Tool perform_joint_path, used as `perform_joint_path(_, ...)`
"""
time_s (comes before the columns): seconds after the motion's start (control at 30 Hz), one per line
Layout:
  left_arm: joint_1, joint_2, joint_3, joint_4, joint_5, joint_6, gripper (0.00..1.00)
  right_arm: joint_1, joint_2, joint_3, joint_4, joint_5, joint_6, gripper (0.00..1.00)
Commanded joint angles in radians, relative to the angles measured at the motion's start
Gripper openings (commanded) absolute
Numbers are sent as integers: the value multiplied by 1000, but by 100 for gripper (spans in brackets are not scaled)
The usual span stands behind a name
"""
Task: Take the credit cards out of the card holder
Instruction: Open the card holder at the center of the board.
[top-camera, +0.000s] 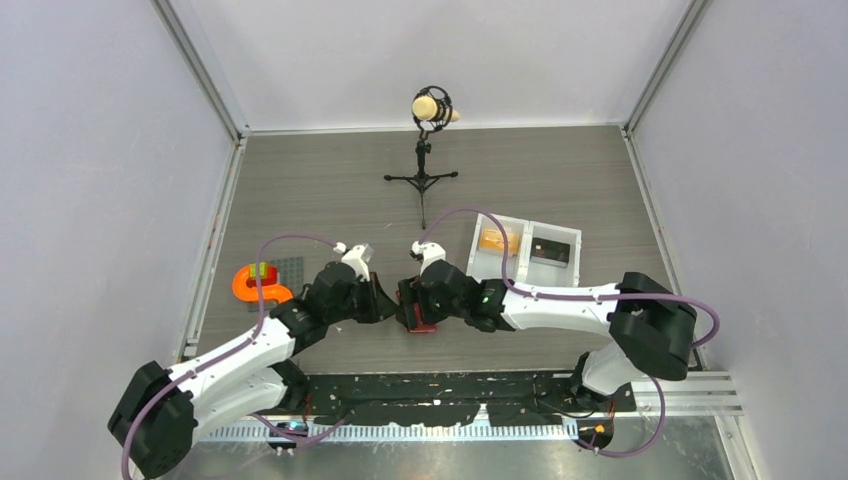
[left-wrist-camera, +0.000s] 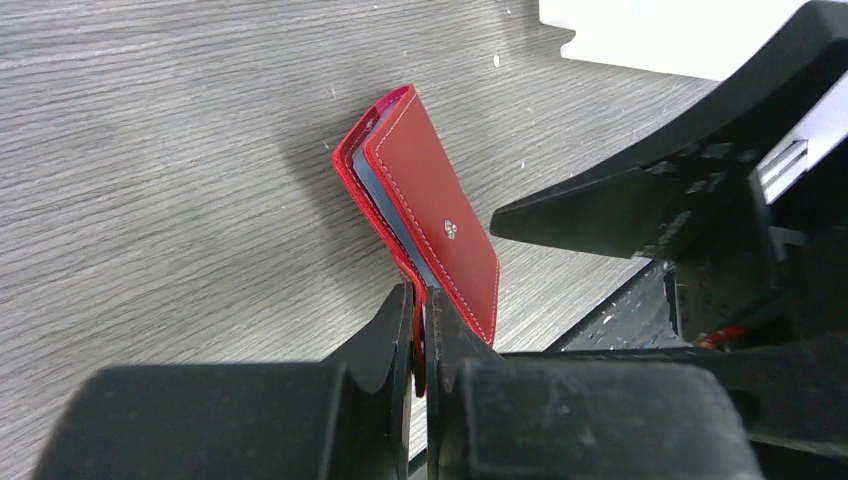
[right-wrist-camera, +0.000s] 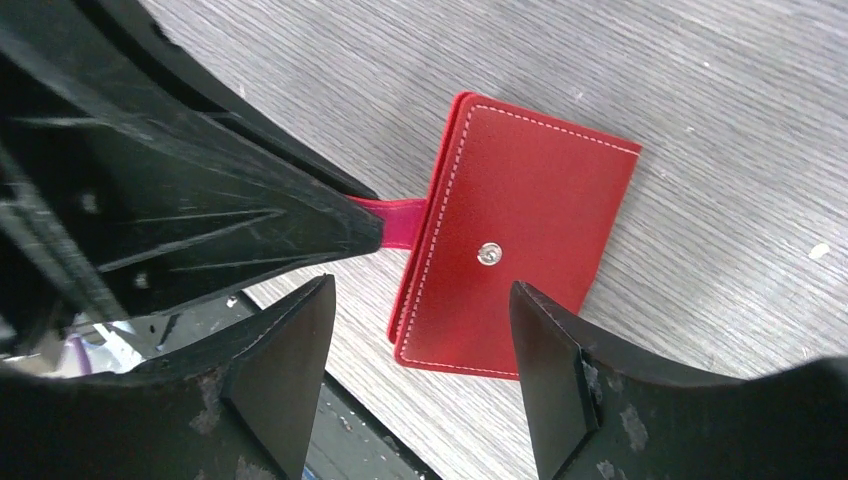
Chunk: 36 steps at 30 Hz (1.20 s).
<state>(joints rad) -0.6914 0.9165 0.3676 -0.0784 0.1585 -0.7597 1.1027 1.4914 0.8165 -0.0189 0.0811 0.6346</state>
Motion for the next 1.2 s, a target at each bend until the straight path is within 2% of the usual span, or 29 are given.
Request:
perform_joint_path(0.0, 3, -33, -9, 33, 14, -9, 0, 13, 27, 39, -15, 53, 16, 71)
perform_joint_path(0.3, 3, -43, -16, 32, 13, -9, 0, 25, 30, 41, -41, 101, 17, 61)
perform_joint_path(0.53, 2, -51, -17, 25, 9, -9, 0, 25, 33, 40, -47, 106, 19, 60)
perform_joint_path(0.67, 4, -53, -16, 26, 7, -9, 0, 29, 38, 44, -38, 97, 17, 64)
perform_joint_path(0.9, 3, -51, -7, 9, 4, -2, 0, 33, 61, 58, -51, 103, 16, 66)
perform_joint_path(1.17, 3, -69, -2, -76, -45, 31, 0, 33, 20, 56, -114, 177, 11, 59)
